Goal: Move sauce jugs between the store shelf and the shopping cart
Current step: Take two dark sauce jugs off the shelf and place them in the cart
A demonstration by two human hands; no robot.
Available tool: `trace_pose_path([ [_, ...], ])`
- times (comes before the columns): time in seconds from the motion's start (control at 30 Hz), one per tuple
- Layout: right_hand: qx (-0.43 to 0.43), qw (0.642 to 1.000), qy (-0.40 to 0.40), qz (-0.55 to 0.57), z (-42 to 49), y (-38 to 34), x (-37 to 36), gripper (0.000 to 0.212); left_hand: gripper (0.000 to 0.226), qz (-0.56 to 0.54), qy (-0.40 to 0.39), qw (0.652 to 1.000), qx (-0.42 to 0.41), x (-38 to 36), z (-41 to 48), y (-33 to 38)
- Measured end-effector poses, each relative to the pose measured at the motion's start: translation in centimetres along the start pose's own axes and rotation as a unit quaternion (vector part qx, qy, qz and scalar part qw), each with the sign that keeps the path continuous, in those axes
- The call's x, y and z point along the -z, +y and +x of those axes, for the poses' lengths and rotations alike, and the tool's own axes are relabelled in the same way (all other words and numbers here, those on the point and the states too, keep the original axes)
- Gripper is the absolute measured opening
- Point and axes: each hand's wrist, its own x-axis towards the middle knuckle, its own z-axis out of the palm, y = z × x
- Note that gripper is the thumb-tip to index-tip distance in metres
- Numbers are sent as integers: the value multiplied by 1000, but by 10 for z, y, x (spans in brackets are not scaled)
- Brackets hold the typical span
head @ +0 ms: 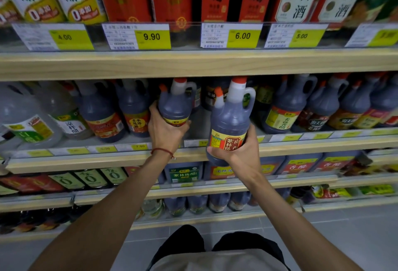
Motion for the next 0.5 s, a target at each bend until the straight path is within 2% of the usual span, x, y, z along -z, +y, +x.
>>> trace_pose_path([
  [0.3, -18, 1000, -24, -7, -6, 5, -14, 85, 95, 18, 9, 999, 25, -1, 3, -4],
  [0.5, -18, 999, -37, -2, -9, 2, -16, 84, 95, 59, 66, 996, -18, -1, -8, -7],
])
